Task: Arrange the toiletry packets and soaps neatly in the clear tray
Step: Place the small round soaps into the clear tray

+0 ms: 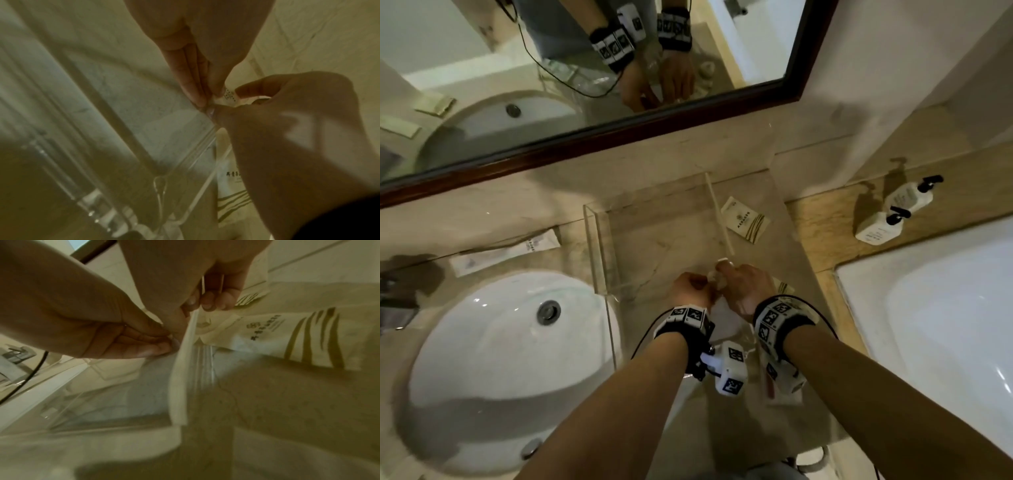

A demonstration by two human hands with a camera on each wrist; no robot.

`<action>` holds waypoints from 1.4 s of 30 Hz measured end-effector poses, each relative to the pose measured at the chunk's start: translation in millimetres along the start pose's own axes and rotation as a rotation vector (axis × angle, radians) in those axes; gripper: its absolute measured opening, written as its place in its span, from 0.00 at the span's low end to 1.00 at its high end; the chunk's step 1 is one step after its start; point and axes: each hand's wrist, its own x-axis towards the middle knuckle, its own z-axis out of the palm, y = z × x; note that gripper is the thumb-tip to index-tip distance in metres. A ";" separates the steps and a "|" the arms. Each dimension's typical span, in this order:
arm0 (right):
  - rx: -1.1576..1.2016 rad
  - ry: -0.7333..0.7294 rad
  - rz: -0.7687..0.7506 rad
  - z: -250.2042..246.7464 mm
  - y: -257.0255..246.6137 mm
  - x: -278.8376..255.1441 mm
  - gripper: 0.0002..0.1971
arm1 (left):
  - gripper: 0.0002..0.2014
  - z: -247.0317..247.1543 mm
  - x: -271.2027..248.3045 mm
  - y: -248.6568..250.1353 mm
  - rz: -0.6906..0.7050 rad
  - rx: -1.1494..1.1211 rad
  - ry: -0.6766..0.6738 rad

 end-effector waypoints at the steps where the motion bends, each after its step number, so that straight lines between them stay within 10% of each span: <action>1: 0.016 0.016 -0.006 1.6 1.1 -3.0 0.23 | 0.09 0.1 -1.7 -0.1 0.000 -0.009 -0.010; 11: 0.192 0.049 -0.024 -2.3 15.4 -16.0 0.28 | 0.11 4.8 -17.0 5.5 0.010 0.110 -0.131; 18: 0.312 0.231 0.232 -25.2 81.0 -62.4 0.16 | 0.11 11.5 -37.0 51.8 0.451 0.605 -0.317; 24: 0.303 -0.026 0.383 -10.9 115.9 -89.5 0.21 | 0.07 58.9 -51.9 62.6 0.728 0.903 -0.369; 32: 0.378 0.043 0.312 13.6 112.4 -93.5 0.24 | 0.27 103.2 -58.8 46.0 0.737 1.034 -0.462; 42: 0.641 0.156 0.378 14.6 116.3 -104.0 0.26 | 0.24 106.6 -59.6 46.9 0.674 0.921 -0.385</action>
